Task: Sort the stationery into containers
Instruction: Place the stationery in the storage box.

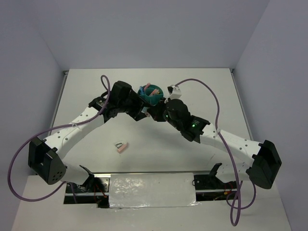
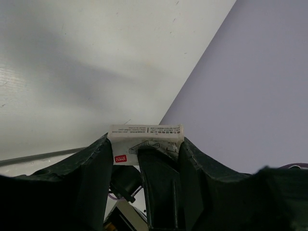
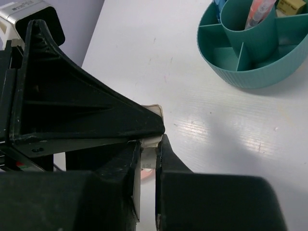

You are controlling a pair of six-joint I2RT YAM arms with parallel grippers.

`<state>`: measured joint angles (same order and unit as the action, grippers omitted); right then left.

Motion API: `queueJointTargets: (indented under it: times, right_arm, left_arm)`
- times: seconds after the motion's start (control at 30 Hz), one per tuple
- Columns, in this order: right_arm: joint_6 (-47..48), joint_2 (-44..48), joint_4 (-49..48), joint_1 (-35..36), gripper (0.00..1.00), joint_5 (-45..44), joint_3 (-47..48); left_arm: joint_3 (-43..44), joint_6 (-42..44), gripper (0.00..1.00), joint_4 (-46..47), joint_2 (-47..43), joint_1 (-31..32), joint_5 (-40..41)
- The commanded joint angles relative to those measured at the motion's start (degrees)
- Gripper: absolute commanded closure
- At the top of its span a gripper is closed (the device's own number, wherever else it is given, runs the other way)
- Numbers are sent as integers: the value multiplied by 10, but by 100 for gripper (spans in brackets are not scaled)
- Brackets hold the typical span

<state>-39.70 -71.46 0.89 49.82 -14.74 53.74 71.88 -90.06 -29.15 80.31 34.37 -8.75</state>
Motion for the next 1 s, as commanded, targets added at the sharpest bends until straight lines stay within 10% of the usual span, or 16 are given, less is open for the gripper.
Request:
queueJointTargets:
  times: [0.0,0.17,0.43,0.97]
  right_arm:
    - [-6,-5,-33,6,100,-5,25]
    - [-36,12,6,1,100,-18,26]
    - [-132,18,93,-67,100,-18,29]
    - [-187,-191,-3,-227,100,165,103]
  left_arm:
    - [-2,-1,61,29,-25,9,-31]
    - [49,49,1,1,-17,-2,5]
    - [151,202,1,-190,-21,-100,168]
    - [32,390,1,-180,-182,-189,92]
